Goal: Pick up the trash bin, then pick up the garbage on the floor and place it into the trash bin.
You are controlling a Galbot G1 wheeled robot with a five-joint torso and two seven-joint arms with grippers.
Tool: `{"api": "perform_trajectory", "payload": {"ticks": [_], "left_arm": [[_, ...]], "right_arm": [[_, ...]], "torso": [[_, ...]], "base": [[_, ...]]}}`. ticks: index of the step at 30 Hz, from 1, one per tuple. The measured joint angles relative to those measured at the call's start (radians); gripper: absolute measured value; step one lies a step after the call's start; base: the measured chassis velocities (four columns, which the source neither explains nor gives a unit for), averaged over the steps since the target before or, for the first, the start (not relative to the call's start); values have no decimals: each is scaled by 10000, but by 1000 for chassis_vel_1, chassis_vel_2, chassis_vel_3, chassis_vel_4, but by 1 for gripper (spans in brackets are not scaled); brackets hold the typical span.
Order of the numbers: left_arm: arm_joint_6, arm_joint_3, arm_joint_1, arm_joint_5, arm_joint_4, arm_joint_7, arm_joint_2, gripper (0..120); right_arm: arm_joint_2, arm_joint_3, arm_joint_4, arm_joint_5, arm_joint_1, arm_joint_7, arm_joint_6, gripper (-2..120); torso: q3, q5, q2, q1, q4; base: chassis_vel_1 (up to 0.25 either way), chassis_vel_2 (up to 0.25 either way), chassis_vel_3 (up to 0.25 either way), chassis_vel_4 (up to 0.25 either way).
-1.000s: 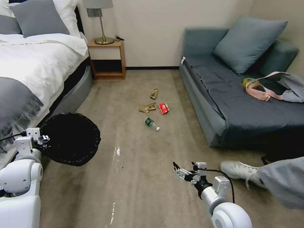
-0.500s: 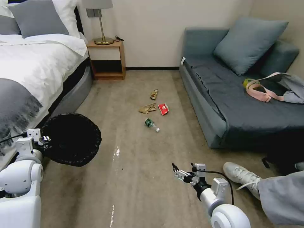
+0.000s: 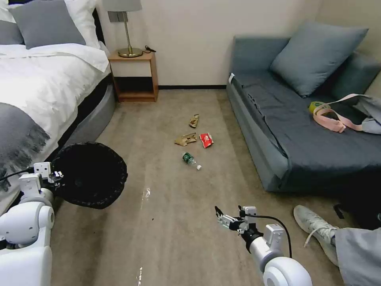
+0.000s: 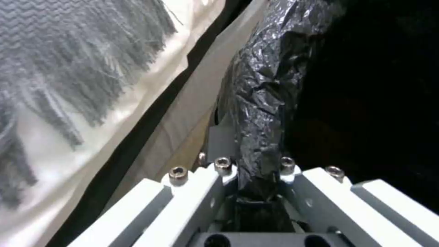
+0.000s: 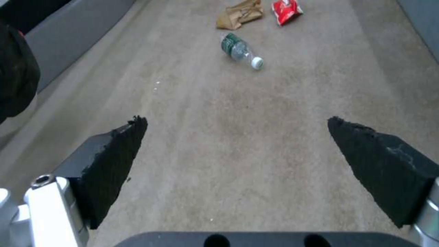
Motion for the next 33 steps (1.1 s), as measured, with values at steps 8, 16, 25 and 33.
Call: {"api": "perform_trajectory", "payload": {"ticks": [8, 16, 25, 33], "left_arm": [[-48, -22, 30, 10, 10, 1, -44, 1], [-148, -69, 141, 17, 94, 24, -138, 1], [-169, -88, 126, 22, 142, 54, -147, 1], [-191, -89, 69, 16, 199, 64, -129, 1]], "right_arm": [[-15, -33, -92, -37, 8, -26, 67, 100], [-6, -108, -183, -132, 24, -73, 158, 100], [16, -177, -311, -231, 47, -101, 204, 100], [17, -238, -416, -275, 126, -121, 210, 100]], "torso": [[0, 0, 0, 0, -1], [0, -1, 0, 0, -1], [1, 1, 0, 0, -1], [0, 0, 0, 0, -1]], "base": [[-93, 73, 84, -76], [-92, 100, 106, -106], [-138, 138, 128, -130], [-127, 124, 130, -133]]}}
